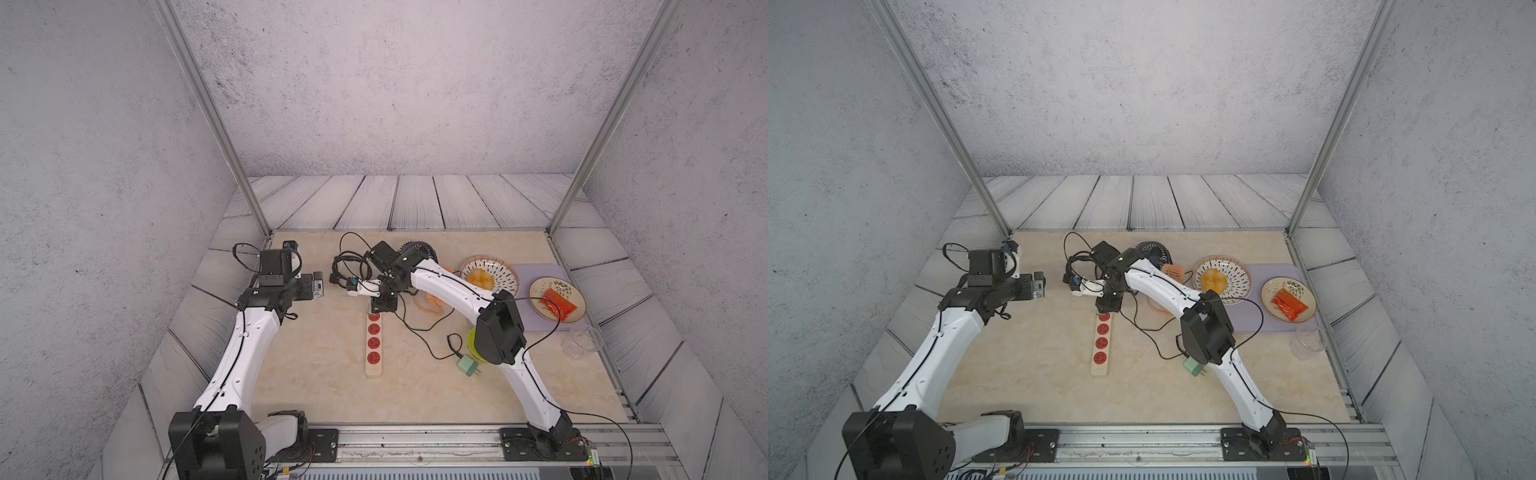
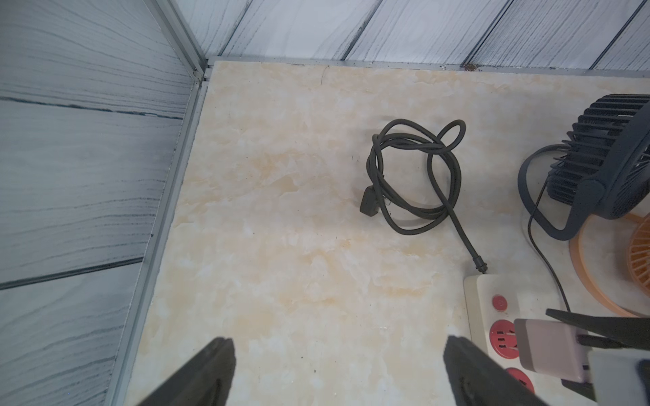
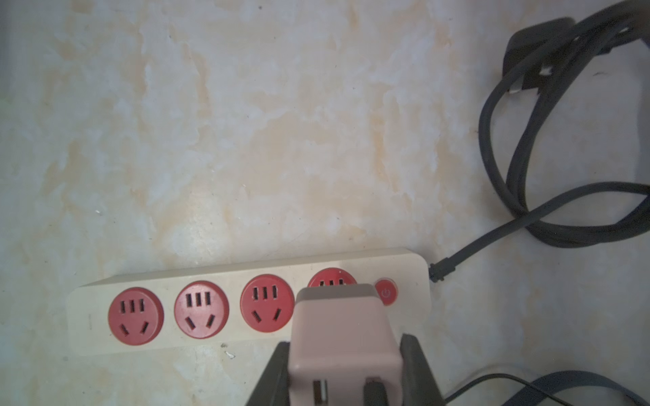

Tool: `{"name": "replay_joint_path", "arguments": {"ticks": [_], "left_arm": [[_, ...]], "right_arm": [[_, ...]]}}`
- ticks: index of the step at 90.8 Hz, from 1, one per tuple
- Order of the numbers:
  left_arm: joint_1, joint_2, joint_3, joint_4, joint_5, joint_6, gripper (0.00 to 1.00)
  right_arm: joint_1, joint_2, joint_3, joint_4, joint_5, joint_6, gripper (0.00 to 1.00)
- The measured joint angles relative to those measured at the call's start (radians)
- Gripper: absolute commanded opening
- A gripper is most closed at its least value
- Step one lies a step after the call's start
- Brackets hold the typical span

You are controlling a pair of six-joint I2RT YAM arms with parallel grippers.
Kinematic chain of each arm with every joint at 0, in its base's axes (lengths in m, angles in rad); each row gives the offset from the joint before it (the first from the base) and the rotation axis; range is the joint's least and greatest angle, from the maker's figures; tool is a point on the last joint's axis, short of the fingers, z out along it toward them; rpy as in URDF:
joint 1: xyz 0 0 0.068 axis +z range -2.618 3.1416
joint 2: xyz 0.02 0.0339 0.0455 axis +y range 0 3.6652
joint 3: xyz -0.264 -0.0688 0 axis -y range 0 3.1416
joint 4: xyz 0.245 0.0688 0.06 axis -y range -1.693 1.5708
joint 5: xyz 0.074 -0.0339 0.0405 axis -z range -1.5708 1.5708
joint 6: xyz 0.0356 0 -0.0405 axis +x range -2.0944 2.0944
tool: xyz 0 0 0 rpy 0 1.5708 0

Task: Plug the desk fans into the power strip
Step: Insert the plug into the socket.

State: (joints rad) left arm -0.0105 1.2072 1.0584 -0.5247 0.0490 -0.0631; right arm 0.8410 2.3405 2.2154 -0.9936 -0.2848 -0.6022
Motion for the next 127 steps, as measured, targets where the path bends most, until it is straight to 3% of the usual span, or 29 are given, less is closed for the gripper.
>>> {"name": "replay_joint_path", "arguments": {"ticks": [127], "left_arm": [[0.000,0.000,0.000,-0.001,0.043,-0.001,0.99]], "right_arm": [[0.011,0.017,-0.021,0.021,0.018,-0.004,0.00]]}}
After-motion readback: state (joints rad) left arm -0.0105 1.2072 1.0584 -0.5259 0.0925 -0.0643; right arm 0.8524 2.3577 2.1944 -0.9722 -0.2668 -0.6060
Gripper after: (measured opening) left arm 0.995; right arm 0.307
